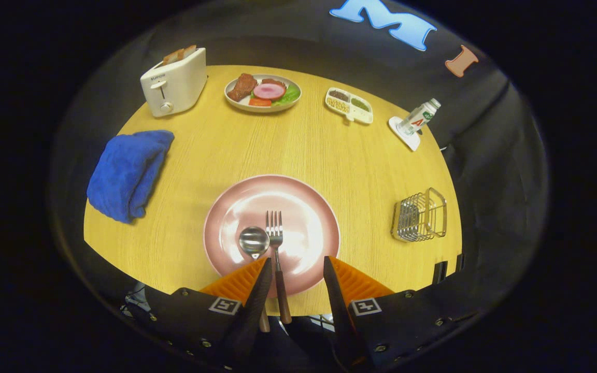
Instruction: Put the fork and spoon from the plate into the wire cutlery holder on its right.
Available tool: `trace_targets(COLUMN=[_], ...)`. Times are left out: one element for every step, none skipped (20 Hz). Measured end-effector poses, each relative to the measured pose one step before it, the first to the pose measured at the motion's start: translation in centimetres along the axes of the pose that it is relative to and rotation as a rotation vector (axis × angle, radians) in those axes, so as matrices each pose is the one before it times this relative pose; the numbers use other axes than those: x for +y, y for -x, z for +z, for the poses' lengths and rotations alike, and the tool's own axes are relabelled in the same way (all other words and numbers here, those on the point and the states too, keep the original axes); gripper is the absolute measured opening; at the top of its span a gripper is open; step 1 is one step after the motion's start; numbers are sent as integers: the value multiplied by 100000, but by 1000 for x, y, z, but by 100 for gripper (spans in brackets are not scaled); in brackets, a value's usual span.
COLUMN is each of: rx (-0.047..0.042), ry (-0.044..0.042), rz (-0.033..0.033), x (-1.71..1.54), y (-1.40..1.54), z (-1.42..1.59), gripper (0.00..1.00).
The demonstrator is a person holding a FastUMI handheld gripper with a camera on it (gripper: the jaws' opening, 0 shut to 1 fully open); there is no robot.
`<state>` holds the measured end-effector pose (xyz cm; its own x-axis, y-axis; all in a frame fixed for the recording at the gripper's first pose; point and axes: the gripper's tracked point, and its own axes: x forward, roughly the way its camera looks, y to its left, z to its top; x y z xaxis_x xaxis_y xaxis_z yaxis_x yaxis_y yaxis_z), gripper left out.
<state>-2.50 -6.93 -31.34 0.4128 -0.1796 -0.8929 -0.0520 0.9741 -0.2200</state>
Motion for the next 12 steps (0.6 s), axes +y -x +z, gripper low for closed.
trace_targets(rx=[2610,2639,2730,2297,1473,920,783,819,907,1015,722,483], ry=[677,626,637,628,274,-123,-370,-240,-105,143,257,167], rz=[227,933,486,457,474,924,1366,417,527,152,378,637], x=[89,212,118,88,23,158,154,37,42,-58,5,58], y=[-477,-538,-549,-398,-444,-415,-527,-354,-363,-341,-429,-279], z=[-523,-391,-523,-364,-142,-95,-175,-46,-155,-60,-150,-19], gripper=[63,63,63,63,63,63,63,63,63,63,63,63])
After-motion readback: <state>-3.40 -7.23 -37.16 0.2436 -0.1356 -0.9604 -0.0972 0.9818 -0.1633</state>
